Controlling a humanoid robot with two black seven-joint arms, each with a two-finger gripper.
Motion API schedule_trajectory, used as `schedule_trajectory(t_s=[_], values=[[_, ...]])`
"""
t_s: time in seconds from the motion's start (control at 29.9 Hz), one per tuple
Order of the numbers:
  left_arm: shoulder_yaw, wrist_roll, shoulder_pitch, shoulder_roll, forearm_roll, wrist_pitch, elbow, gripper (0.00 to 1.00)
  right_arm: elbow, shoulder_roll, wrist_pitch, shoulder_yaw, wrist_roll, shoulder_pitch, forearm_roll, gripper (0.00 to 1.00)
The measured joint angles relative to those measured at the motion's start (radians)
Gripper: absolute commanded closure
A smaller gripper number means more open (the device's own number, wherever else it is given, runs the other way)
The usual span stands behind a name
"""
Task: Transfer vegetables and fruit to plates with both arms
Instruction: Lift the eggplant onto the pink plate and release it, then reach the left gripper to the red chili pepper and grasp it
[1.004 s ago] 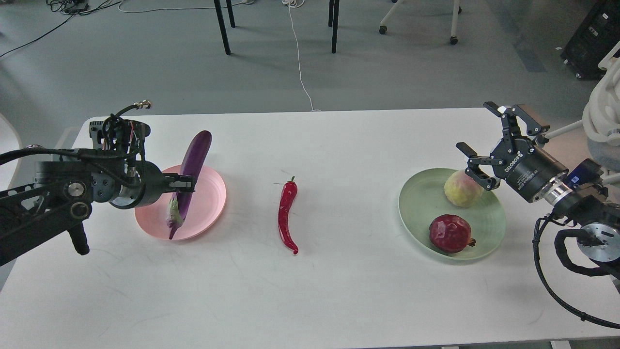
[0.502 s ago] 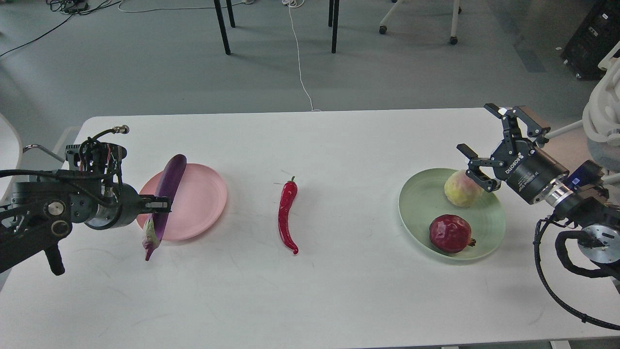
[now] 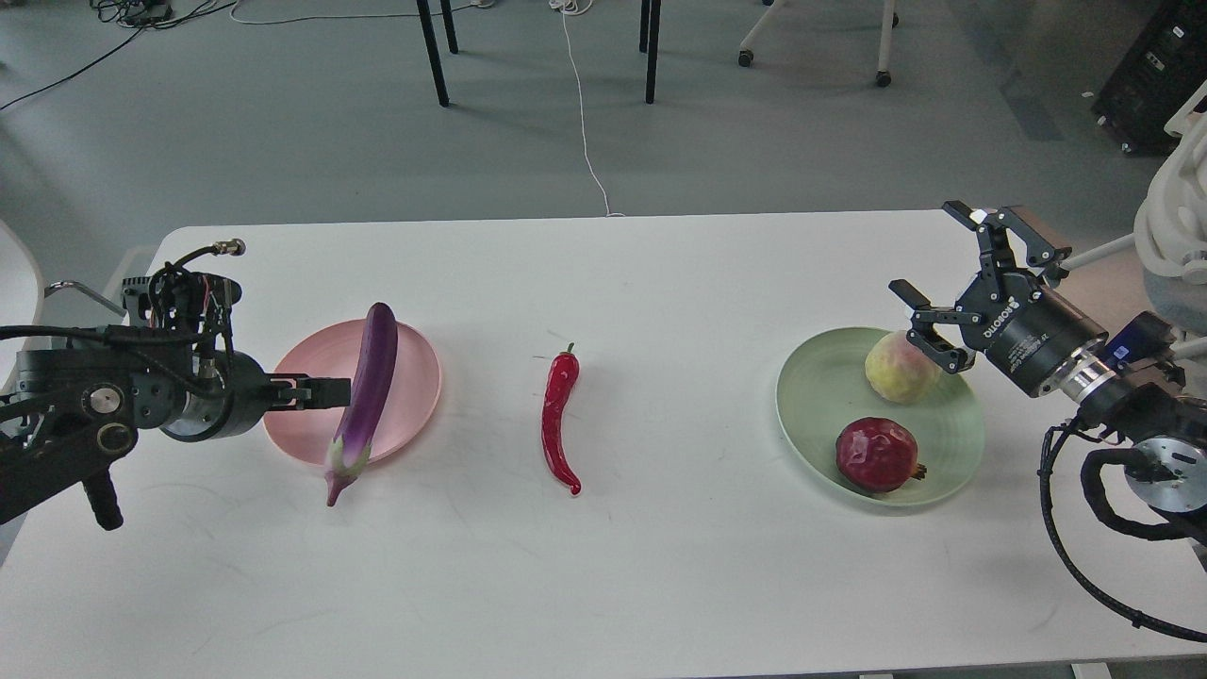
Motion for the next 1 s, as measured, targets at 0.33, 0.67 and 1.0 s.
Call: schedule_trajectory(t_s=[0.33,0.67,1.0], values=[[-0.03,-0.146,-0.118,-0.035,0.024,0.0,0.005,0.0,0.0,0.0,0.0,-0.001,0.0,-0.005,0.0,0.04],[-0.027,-0.135,-0.171,-0.348,0.035,0.0,-0.029,0.0,0.001,-0.012,0.0,0.0,0.0,-0.012,0.0,0.04],[-0.003,-0.064,-0.142,-0.541,0.235,0.0,0.133,0.0,0.006,-0.034,0.0,0.002,0.0,-0.015,0.0,0.04]])
